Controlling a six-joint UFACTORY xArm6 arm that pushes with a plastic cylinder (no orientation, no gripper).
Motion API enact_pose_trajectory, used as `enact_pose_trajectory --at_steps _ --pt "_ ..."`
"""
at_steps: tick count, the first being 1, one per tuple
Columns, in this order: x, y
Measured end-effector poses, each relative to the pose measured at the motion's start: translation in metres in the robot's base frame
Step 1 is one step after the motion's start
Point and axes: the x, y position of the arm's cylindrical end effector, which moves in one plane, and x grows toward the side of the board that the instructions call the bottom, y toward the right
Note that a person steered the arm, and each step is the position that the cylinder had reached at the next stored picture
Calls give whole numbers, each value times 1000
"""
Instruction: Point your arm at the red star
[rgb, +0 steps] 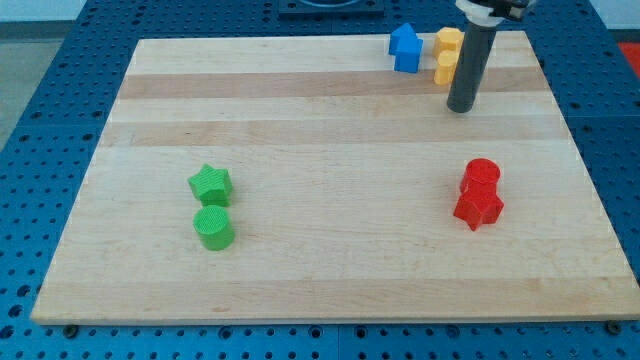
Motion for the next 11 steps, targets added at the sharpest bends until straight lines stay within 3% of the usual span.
enact_pose_trajectory --at_steps 1,2,3,5,6,7,9,10,11 --pt "0 0" --pt "32 -55" --pt "120 -97" --pt "182 -104" --pt "239 -85" --pt "239 -82" --pt "239 18" --pt "225 18" --pt "174 18"
